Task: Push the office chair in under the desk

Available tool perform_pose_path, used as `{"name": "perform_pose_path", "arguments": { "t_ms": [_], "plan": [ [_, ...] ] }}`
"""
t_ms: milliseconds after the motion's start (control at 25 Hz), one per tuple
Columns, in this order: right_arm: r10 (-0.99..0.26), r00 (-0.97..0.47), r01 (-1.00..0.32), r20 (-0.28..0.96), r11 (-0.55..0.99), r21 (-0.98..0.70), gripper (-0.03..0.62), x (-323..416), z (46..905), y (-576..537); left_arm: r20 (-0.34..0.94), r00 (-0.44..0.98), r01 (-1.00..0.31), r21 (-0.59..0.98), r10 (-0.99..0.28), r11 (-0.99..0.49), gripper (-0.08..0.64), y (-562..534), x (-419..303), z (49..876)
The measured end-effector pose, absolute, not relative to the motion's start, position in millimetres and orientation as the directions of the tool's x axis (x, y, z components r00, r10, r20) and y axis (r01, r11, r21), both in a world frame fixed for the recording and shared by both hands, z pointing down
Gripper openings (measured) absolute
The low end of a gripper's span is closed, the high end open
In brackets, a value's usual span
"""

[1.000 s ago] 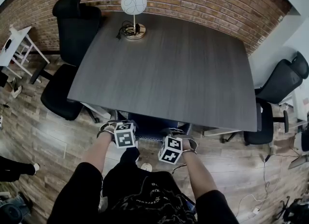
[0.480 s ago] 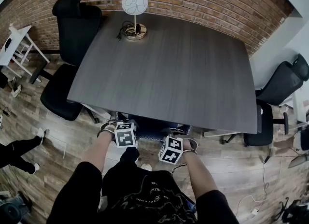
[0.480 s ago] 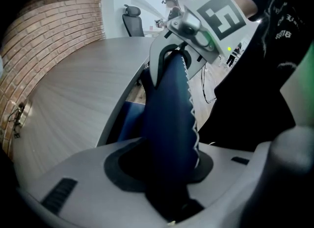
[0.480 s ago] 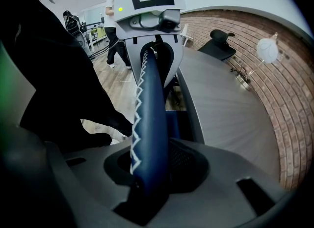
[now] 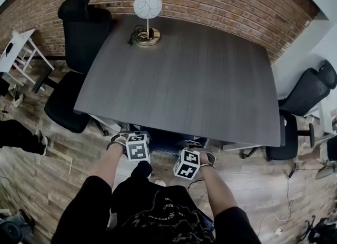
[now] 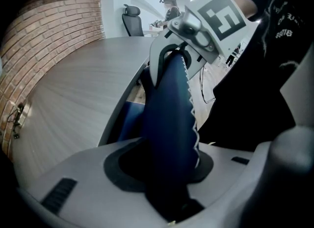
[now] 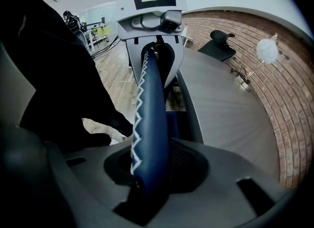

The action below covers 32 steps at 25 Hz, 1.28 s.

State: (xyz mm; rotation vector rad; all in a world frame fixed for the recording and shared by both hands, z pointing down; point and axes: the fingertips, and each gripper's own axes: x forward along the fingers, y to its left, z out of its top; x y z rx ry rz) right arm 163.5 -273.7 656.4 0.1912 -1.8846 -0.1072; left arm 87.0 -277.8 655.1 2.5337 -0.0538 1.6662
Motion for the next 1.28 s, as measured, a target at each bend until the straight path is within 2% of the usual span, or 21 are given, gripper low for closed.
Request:
{"name": "perform_pose_path", "arguments": {
  "t_ms": [960,1120,1280],
  "plan": [
    [-0.198,-0.308,-0.119,0.931,0.978,0.169,0.134,165.7,656.1,-274.8,0.917,0.399,-0.105,0.014,-0.029,-0.994,0.154,-280.9,88.3,655.3],
    [-0.2,-0.315,-0.162,0.928,0.975,0.155,0.169,164.4,654.4,-275.4,0.92,0.391,-0.111,0.013,-0.032,-0.994,0.179,-281.1,85.6,655.7],
    [-0.191,-0.354,-0.187,0.915,0.974,0.131,0.238,160.7,649.2,-274.4,0.926,0.375,-0.112,0.007,-0.036,-0.994,0.196,-282.0,84.1,655.9]
  ]
}}
